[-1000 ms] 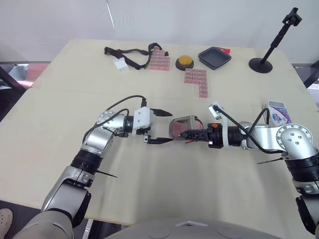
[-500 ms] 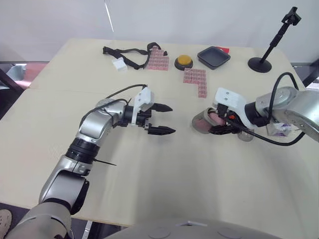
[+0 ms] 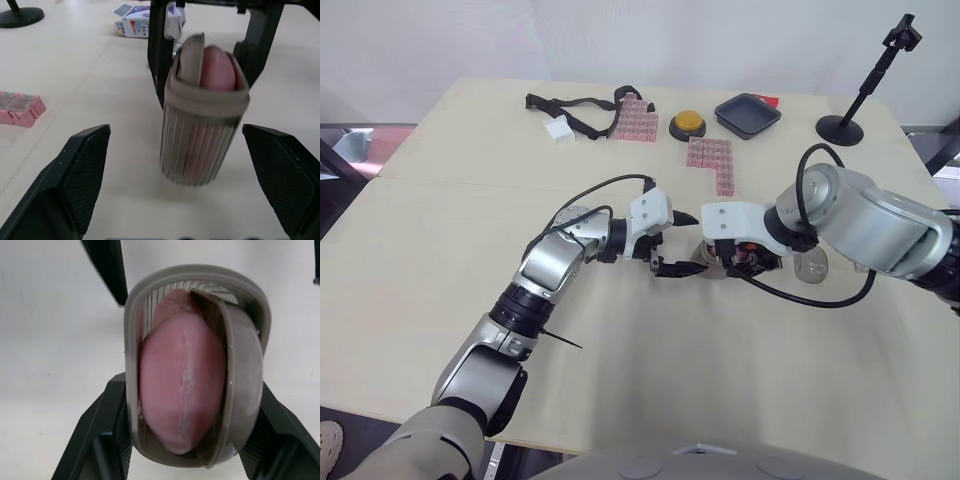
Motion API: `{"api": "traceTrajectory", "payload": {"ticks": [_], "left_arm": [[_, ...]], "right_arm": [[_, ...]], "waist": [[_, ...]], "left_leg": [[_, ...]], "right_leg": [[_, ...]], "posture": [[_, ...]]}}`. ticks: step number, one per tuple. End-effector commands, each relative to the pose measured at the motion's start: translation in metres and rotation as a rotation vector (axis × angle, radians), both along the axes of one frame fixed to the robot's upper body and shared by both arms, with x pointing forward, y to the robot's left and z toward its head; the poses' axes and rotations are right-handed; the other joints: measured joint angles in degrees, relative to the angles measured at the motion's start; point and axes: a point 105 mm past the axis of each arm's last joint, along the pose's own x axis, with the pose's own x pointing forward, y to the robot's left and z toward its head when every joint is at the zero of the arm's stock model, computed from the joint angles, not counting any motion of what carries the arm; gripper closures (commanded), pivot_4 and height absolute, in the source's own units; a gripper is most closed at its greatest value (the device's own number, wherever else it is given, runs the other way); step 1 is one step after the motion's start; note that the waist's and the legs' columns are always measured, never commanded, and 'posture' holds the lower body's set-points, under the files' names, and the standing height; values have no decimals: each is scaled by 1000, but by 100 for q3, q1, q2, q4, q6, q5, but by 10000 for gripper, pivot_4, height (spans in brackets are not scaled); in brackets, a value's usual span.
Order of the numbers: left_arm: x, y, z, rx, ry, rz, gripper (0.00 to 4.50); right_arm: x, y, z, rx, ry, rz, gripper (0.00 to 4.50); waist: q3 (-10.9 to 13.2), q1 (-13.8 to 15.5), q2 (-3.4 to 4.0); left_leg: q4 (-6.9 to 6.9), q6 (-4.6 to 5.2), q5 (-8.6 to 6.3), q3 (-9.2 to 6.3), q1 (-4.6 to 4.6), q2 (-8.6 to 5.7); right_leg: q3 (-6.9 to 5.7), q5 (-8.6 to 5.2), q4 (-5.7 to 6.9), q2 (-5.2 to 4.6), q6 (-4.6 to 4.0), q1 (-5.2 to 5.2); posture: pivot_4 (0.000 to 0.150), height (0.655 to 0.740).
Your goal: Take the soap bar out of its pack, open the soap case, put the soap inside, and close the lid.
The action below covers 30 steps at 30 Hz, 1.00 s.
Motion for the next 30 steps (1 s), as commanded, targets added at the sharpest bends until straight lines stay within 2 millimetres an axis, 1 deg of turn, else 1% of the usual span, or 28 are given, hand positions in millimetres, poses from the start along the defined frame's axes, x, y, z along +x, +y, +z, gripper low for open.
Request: {"api": "traceTrajectory", "payload": {"ticks": [1,4,9,18,30], "left_arm": [[-1,-2,3,-23,-24,0,0],[-5,-4,-1,-23,-36,-14,0],[-5,-7,-5,-22,-47,-15,0],[-3,-10,-5,-27,-68,-17,0],[-3,-10,-6,-24,-80,-23,0]], "right_arm": [[6,5,13,3,-62,22,23724],[11,3,11,-10,-82,19,23724],[12,5,11,-8,-81,21,23724],[12,10,11,5,-79,30,23724],[13,12,10,8,-82,34,23724]], "waist": [[0,2,0],[0,7,0],[0,1,0],[-1,1,1],[-1,4,2]], "left_leg": [[0,0,0,0,0,1],[0,0,0,0,-1,3],[1,-1,0,0,1,3],[6,-14,4,3,7,41],[8,-20,5,4,10,46]], "right_leg": [[0,0,0,0,0,0],[2,0,2,2,0,0],[6,0,5,7,0,0],[14,1,9,33,-2,0],[19,1,14,41,-2,0]], "posture": [[1500,7338],[1500,7338],[1500,7338],[1500,7338],[1500,7338]]}}
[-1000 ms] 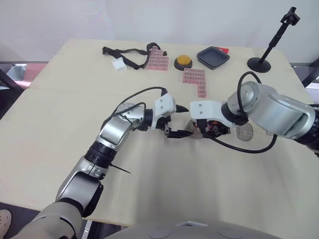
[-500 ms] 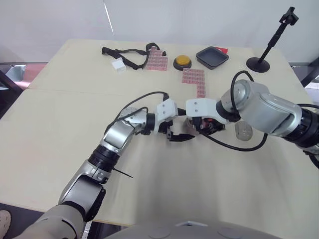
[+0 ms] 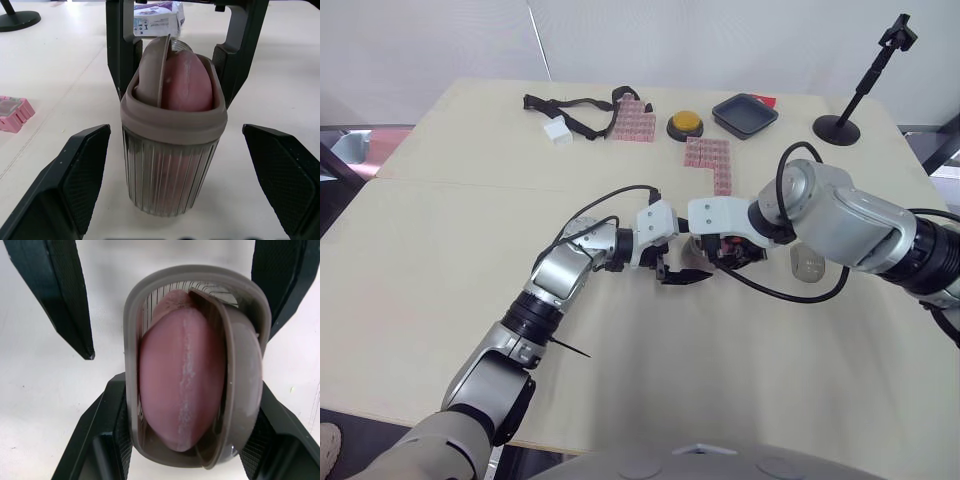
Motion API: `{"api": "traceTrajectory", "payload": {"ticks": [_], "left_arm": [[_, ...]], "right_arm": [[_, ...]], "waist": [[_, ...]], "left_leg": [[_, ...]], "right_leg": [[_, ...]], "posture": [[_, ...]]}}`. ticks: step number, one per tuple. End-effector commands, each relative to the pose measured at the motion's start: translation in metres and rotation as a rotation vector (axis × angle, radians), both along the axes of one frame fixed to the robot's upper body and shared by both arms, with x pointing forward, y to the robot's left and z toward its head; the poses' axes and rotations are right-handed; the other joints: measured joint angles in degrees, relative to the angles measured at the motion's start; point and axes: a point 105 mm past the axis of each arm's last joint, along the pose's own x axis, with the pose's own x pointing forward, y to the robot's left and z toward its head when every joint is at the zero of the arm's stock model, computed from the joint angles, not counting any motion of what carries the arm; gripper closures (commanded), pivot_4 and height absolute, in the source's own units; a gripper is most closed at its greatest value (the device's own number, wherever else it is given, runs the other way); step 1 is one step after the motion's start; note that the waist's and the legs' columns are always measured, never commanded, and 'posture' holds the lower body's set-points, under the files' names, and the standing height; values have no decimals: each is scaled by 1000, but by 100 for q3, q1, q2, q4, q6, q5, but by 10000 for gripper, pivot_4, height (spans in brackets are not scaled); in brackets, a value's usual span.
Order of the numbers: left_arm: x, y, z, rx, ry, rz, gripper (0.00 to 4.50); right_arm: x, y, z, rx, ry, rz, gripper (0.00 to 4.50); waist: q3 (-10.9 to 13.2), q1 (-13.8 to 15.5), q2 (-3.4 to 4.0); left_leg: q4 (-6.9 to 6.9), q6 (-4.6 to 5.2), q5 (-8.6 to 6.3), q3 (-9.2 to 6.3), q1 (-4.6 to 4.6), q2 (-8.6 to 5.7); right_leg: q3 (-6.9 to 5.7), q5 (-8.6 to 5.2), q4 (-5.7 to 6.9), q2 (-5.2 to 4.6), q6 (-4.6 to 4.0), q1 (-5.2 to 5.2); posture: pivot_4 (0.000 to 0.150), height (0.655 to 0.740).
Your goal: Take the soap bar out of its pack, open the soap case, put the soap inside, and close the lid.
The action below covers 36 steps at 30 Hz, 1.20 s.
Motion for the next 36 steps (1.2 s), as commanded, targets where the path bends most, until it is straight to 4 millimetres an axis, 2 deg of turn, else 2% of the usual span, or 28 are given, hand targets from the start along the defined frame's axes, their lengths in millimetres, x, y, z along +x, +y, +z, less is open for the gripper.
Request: {"api": "traceTrajectory", "payload": {"ticks": [1,36], "left_arm": [[1,-2,9,-10,-46,-11,0],[6,1,11,-9,-59,-11,0]], "right_arm": [[4,2,12,27,-50,6,23724],[4,2,9,28,-48,7,23724]], "waist": [[0,1,0],[0,4,1]], "left_leg": [[0,0,0,0,0,0],[10,-1,0,0,0,2]], "right_leg": [[1,0,0,0,0,0],[15,0,10,8,0,0]], "posture": [[1500,7338],[1500,7338]]}}
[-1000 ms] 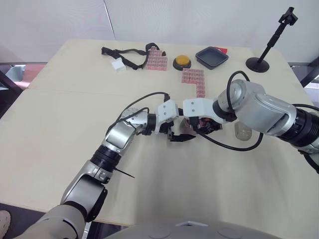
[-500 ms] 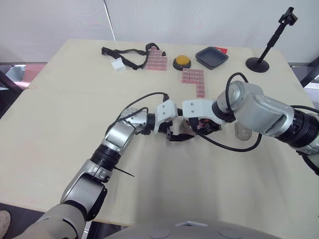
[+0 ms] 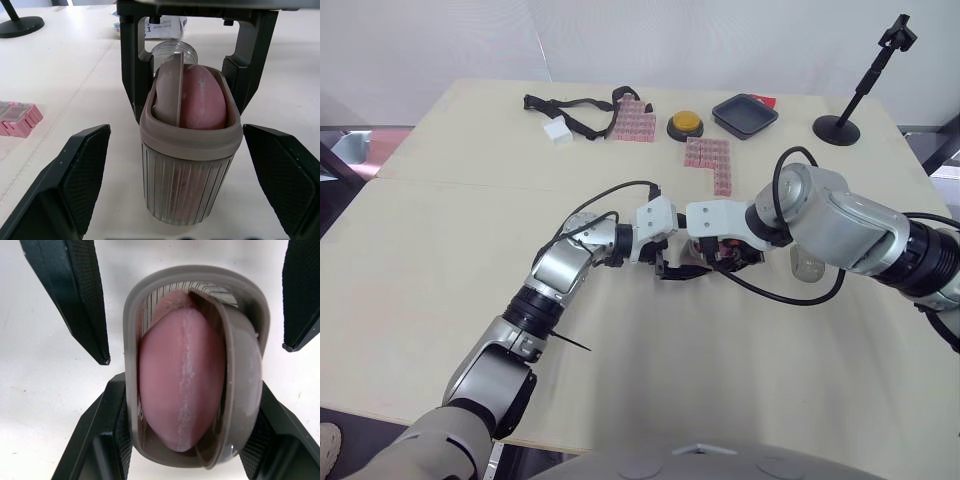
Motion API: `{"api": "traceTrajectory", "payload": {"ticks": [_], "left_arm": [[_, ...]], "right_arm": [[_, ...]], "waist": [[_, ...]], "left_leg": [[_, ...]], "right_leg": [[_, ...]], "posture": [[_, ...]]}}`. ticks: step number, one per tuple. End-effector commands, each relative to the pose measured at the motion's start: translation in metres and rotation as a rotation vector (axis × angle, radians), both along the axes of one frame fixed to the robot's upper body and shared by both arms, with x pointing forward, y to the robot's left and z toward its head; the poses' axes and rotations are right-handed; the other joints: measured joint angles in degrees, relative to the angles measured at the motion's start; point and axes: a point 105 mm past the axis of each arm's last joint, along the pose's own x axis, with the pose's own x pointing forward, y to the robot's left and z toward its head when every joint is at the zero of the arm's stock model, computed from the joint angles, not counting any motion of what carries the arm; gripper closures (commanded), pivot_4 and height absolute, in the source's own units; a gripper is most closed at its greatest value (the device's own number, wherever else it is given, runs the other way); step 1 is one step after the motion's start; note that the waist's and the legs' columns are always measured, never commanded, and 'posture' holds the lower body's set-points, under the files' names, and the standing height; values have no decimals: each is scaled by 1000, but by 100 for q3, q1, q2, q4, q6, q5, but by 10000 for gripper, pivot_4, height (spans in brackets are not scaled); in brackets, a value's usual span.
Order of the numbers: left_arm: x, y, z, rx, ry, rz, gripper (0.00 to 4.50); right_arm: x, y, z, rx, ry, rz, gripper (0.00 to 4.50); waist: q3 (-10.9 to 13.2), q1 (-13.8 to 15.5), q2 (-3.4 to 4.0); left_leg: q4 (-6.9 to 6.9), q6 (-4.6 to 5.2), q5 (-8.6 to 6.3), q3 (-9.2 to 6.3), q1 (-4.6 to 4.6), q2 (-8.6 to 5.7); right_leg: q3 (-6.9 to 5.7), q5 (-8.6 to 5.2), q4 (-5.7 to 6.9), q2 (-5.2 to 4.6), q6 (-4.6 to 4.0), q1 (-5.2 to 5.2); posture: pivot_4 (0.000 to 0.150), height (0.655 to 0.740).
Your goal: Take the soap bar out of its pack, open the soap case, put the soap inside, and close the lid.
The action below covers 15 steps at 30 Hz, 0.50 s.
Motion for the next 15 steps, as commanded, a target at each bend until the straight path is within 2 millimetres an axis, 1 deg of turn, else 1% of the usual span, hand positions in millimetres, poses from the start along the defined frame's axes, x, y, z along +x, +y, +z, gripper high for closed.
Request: {"api": "traceTrajectory", "payload": {"ticks": [1,7,9,10,11,15], "left_arm": [[1,0,8,-12,-38,-4,0],[2,-1,6,-3,-39,-8,0],[2,-1,6,-2,-40,-9,5876],[2,-1,6,-2,-40,-10,7918],[2,-1,6,-2,-41,-11,12113],[3,-1,6,1,-46,-14,24750]], "right_arm": [[4,1,14,25,-62,5,23724],[5,3,14,31,-66,6,23724],[5,3,14,32,-67,6,23724],[5,3,14,32,-68,6,23724],[5,3,14,33,-68,6,23724],[5,3,14,32,-68,7,23724]], "waist": [[0,0,0],[0,1,0],[0,1,0],[0,1,0],[0,2,0],[0,2,0]], "left_leg": [[0,0,0,0,0,0],[0,0,0,0,0,0],[0,0,0,0,0,0],[1,0,0,0,0,0],[1,0,0,0,0,0],[1,0,0,0,0,0]], "right_leg": [[0,0,0,0,0,0],[2,0,0,1,0,0],[2,0,0,1,0,0],[2,0,1,1,0,0],[2,0,1,1,0,0],[3,0,1,2,0,0]], "posture": [[1500,7338],[1500,7338],[1500,7338],[1500,7338],[1500,7338],[1500,7338]]}}
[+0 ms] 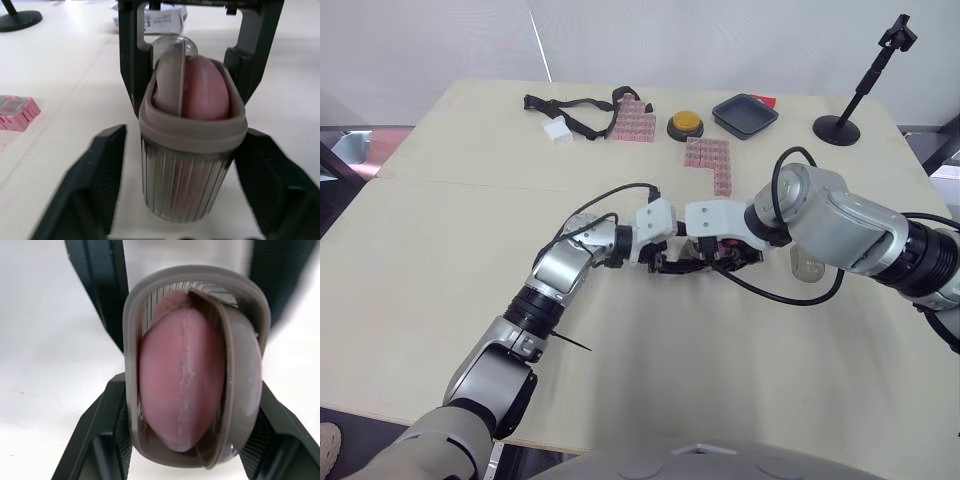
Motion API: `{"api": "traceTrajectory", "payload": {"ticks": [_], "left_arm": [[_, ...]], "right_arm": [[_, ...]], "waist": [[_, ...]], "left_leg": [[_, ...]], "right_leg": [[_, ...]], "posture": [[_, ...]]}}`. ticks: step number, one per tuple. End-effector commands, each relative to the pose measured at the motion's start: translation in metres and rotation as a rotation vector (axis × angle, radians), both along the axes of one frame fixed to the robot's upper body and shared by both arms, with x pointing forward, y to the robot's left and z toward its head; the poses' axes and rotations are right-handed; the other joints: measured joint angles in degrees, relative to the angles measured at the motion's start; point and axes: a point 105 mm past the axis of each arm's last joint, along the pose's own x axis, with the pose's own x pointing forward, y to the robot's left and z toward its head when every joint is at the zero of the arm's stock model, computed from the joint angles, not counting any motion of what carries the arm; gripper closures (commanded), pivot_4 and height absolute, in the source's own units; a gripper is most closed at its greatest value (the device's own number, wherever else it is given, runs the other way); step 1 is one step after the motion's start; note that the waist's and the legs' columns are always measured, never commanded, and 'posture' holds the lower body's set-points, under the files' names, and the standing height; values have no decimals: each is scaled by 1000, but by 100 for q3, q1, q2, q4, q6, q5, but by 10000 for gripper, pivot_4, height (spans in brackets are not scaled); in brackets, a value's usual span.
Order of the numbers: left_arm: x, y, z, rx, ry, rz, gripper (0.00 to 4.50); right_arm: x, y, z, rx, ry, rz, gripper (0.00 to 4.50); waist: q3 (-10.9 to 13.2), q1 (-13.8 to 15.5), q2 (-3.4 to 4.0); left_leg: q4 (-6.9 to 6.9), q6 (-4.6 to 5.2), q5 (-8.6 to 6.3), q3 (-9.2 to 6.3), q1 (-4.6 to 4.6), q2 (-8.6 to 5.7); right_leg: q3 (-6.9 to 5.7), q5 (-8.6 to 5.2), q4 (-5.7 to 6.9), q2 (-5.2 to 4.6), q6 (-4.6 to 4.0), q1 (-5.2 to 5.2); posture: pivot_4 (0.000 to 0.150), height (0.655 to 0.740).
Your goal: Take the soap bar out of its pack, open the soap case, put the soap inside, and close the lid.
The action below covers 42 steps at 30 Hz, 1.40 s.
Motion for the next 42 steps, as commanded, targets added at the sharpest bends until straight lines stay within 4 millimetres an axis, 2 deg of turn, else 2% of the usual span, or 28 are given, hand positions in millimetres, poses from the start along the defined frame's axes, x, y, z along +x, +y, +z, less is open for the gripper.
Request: {"api": "traceTrajectory", "payload": {"ticks": [1,18,20,22,23,24,25,30,33,36,42], "left_arm": [[2,-2,12,-22,-49,-8,25877],[2,-1,14,-39,-48,-8,25877],[1,2,14,-47,-42,-13,25877],[-1,6,14,-59,-30,-24,25877],[-2,8,14,-64,-25,-30,25877],[-3,11,13,-67,-21,-34,25877],[-4,14,13,-72,-17,-41,25877],[-13,36,10,-97,9,-88,25877],[-18,49,4,-100,-2,-101,25877],[-27,61,-1,-132,-29,-115,25877],[-33,67,-12,-175,-44,-87,25877]], "right_arm": [[3,2,12,31,-48,7,23724],[3,8,16,60,-55,23,23724],[2,10,18,83,-49,24,14143],[2,10,20,109,-46,19,8278],[1,10,21,148,-24,8,6505],[0,8,21,172,-17,-1,1318],[1,5,22,187,-21,-5,615],[-7,-13,22,417,51,-77,615],[-17,-25,15,505,52,-49,615],[-32,-35,2,672,62,-49,615],[-47,-50,-19,949,-55,-72,615]], "waist": [[0,0,0],[0,0,0],[0,-1,0],[0,2,0],[-1,9,0],[-1,14,0],[-1,17,0],[-1,89,0],[-2,143,1],[-5,169,-1],[-7,129,-1]], "left_leg": [[0,0,0,0,0,0],[2,0,0,0,0,1],[2,0,0,0,0,1],[3,0,0,0,0,1],[3,0,0,0,0,1],[3,0,0,1,0,2],[4,0,0,1,0,2],[4,0,0,6,-3,4],[5,1,-1,10,-2,8],[6,2,-2,17,0,10],[11,29,-16,42,-1,12]], "right_leg": [[1,0,1,0,0,0],[4,0,3,1,0,0],[5,0,3,2,0,0],[6,0,3,2,0,0],[6,0,3,2,0,0],[7,0,2,2,0,0],[7,0,3,2,0,0],[10,0,0,3,0,0],[11,0,-2,3,-1,0],[11,-1,-8,0,-2,-1],[15,-3,-16,-12,-4,-12]], "posture": [[1500,7338],[1500,7338],[1500,7338],[1500,7338],[1500,7338],[1500,7338],[1500,7338],[1500,7338],[1500,7338],[1500,7338],[1500,7338]]}}
